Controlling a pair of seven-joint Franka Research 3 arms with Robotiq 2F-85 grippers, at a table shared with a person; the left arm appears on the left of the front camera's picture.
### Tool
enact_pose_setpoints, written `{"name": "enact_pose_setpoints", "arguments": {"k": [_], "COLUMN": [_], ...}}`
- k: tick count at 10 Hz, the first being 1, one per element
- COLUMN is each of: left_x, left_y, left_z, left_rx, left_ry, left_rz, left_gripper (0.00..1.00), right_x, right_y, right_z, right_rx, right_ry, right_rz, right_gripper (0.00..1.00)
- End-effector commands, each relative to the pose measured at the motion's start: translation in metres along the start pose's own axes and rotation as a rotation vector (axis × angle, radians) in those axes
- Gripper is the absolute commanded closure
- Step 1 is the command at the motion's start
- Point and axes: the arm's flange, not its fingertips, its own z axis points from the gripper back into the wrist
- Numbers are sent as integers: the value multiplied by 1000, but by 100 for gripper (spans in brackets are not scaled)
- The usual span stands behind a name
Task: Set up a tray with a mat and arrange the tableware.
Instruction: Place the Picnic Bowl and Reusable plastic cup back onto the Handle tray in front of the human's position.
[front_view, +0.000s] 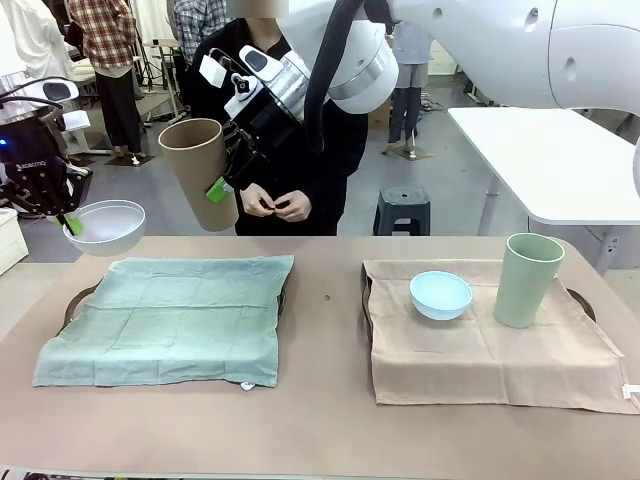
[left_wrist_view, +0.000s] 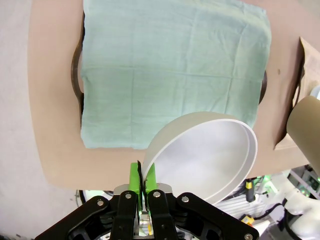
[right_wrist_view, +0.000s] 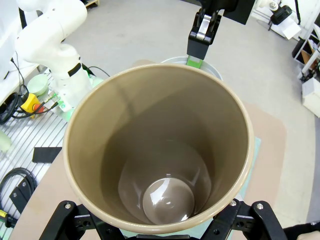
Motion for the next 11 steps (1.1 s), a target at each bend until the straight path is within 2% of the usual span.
{"name": "enact_pose_setpoints", "arguments": {"k": [1, 5, 6, 8, 10, 11], "left_x": [0, 0, 0, 24, 25, 30], "left_y": [2, 2, 0, 9, 8, 8], "left_z": [2, 2, 0, -60, -93, -100], "left_rx": [-17, -17, 0, -17, -6, -24], "left_ry": [-10, -10, 0, 100, 132, 149], "left_rz": [-14, -14, 0, 49, 42, 77], "left_gripper": [100, 100, 96, 96, 96, 96], "right_x": [4, 4, 0, -49, -69, -71], "right_y": [-5, -5, 0, 0, -1, 0], "right_z": [1, 1, 0, -35, -67, -73], "right_rx": [4, 4, 0, 25, 32, 15], "right_ry": [1, 1, 0, -62, -121, -116], "right_rz": [4, 4, 0, 26, 95, 101], "right_gripper": [100, 100, 15, 15, 15, 15]}}
